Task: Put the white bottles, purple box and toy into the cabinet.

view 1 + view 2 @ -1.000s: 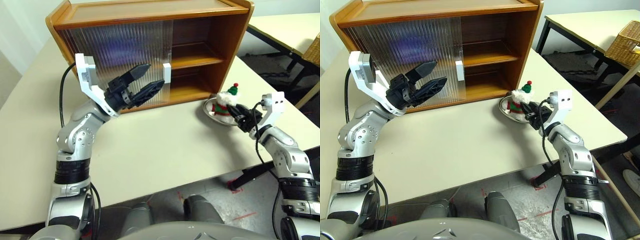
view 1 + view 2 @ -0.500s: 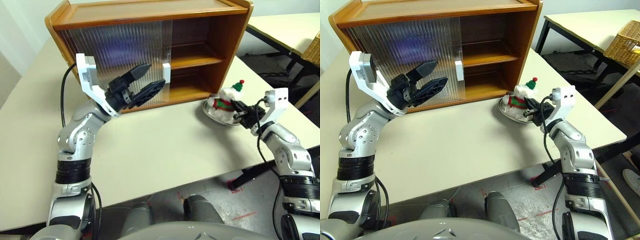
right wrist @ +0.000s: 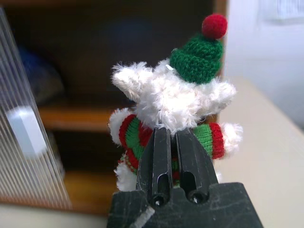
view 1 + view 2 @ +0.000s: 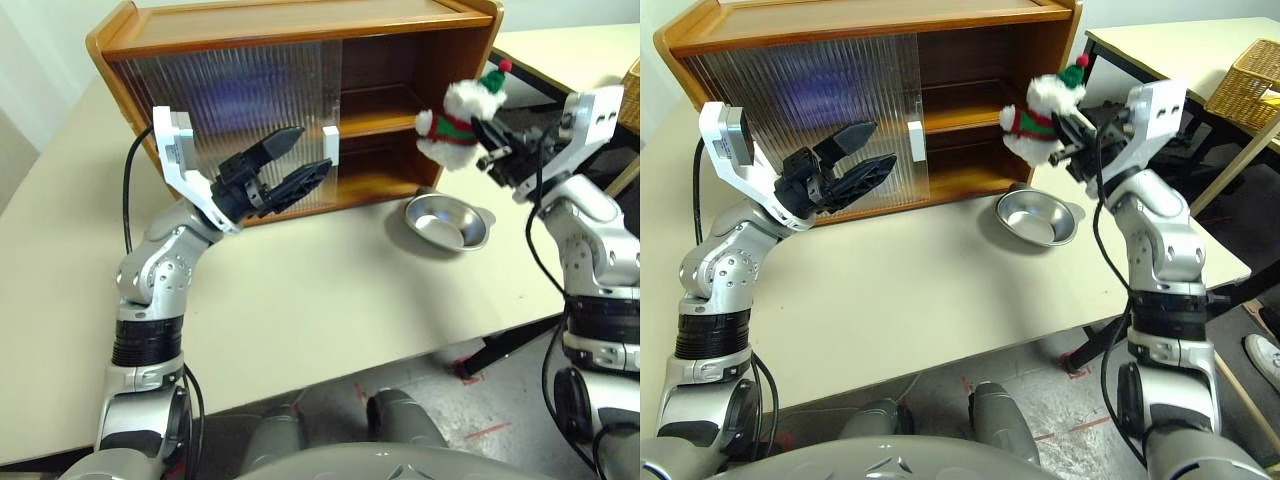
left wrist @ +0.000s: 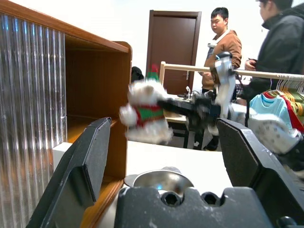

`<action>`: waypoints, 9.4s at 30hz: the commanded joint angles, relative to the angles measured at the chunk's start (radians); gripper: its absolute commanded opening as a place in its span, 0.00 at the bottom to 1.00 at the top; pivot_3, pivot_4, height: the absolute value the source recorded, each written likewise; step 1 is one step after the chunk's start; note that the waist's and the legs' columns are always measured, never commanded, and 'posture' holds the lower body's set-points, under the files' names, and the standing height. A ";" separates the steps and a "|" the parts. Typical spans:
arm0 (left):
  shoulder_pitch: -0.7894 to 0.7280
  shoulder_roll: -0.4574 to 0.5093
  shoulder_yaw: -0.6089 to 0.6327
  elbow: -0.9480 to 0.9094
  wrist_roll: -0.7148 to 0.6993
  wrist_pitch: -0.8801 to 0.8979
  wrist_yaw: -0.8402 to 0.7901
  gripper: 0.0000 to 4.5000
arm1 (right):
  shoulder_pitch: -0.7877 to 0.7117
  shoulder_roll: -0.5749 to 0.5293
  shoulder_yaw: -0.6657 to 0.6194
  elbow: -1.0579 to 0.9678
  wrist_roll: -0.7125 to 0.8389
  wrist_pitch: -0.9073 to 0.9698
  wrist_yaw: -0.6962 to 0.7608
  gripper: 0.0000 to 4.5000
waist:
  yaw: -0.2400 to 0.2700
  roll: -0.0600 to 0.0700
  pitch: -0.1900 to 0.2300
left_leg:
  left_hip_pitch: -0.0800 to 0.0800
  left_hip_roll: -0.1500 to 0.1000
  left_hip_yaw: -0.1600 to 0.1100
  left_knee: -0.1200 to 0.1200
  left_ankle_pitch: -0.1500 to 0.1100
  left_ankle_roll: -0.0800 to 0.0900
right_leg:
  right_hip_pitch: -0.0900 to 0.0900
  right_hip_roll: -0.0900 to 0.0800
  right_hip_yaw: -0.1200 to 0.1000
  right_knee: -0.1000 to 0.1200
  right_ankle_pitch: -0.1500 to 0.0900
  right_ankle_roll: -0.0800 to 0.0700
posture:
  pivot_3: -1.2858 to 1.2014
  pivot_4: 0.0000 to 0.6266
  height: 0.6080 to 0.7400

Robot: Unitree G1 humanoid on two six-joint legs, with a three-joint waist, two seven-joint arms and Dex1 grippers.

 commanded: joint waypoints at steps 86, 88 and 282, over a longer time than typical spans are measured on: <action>0.115 0.014 -0.021 -0.092 0.018 -0.004 0.053 1.00 | -0.658 0.128 0.087 1.034 -0.272 -0.599 0.135 0.99 | 0.022 0.000 0.000 | -0.001 0.000 -0.001 -0.001 0.000 0.000 | -0.002 -0.001 -0.001 0.002 0.004 -0.006 | 0.54 0.00 1.00; 0.107 0.011 -0.025 -0.081 0.019 -0.006 0.048 1.00 | -0.536 0.119 0.097 0.885 -0.247 -0.570 0.174 0.99 | 0.024 0.000 0.000 | -0.001 0.000 -0.001 -0.001 0.000 0.000 | -0.002 -0.001 -0.001 0.002 0.004 -0.006 | 0.53 0.00 1.00; 0.230 0.122 0.091 -0.304 -0.054 0.079 0.196 1.00 | -0.414 0.300 -0.630 1.291 0.582 -0.215 0.012 0.01 | 0.135 -0.003 -0.002 | -0.003 0.001 0.002 -0.003 -0.001 0.001 | -0.002 0.000 -0.001 -0.006 0.004 -0.003 | 0.63 0.00 1.00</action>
